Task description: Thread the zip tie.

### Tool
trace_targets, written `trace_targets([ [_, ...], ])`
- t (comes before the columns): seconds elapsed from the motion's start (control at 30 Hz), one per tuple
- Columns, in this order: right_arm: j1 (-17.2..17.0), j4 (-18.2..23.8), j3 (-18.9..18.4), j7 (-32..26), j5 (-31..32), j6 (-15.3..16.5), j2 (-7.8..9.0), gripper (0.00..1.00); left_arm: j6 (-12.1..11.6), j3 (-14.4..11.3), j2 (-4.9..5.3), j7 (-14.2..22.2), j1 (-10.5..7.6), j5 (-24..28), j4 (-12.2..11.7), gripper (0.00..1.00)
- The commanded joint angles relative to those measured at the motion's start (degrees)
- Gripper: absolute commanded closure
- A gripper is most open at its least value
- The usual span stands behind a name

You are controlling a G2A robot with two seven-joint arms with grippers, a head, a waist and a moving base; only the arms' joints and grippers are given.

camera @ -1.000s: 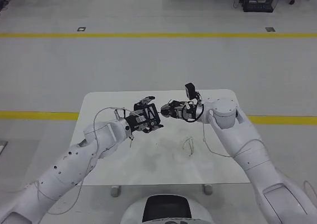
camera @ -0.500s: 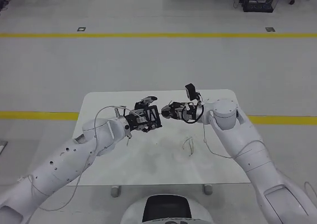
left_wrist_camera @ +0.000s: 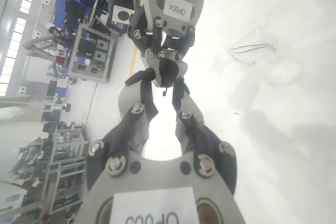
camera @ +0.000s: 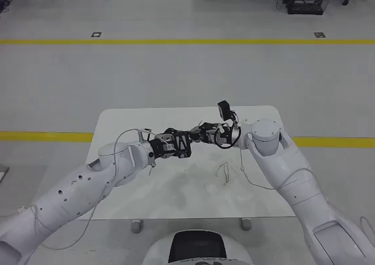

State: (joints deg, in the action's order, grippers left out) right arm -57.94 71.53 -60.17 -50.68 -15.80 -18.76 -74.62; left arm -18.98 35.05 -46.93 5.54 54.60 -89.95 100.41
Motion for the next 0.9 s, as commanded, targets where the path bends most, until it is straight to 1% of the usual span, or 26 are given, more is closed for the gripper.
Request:
trace_targets([
  [0.0,-0.1,0.2,0.0,-0.1,0.0,0.1,0.08,1.0,0.2,-0.5,0.08,0.2,-0.28,0.0,-0.1,0.86],
  [0.13,-0.2,0.6,0.0,-0.2,-0.1,0.3,0.22,1.0,0.6,-1.2,0.21,0.5,-0.82,0.0,-0.1,0.85],
  [0.23,-0.3,0.8,0.0,-0.1,-0.2,0.4,0.32,1.0,0.8,-1.7,0.31,0.6,-1.18,0.0,-0.1,0.8],
  [0.3,-0.3,0.9,0.0,-0.2,-0.2,0.4,0.37,1.0,0.9,-2.0,0.37,0.6,-1.34,0.0,-0.1,0.79],
  [0.47,-0.3,1.0,0.2,-0.3,-0.5,0.5,0.49,1.0,1.0,-2.5,0.45,0.3,-1.73,0.0,-0.1,0.85],
  [0.5,-0.3,1.0,0.2,-0.3,-0.5,0.5,0.51,1.0,1.0,-2.6,0.45,0.3,-1.79,0.0,-0.1,0.9],
  [0.57,-0.3,1.0,0.3,-0.3,-0.6,0.5,0.55,1.0,0.8,-2.9,0.43,0.1,-1.98,0.0,-0.1,0.92],
  [0.6,-0.3,1.0,0.3,-0.2,-0.6,0.6,0.57,1.0,0.8,-3.0,0.42,0.1,-2.07,0.0,-0.1,0.95],
  [0.63,-0.3,1.0,0.3,-0.2,-0.6,0.6,0.6,1.0,0.7,-3.1,0.41,0.0,-2.16,0.0,-0.2,1.0],
  [0.87,-0.6,1.0,0.3,0.0,-0.8,0.6,0.81,1.0,1.0,-3.5,0.34,-0.3,-2.46,0.0,-0.6,1.0],
])
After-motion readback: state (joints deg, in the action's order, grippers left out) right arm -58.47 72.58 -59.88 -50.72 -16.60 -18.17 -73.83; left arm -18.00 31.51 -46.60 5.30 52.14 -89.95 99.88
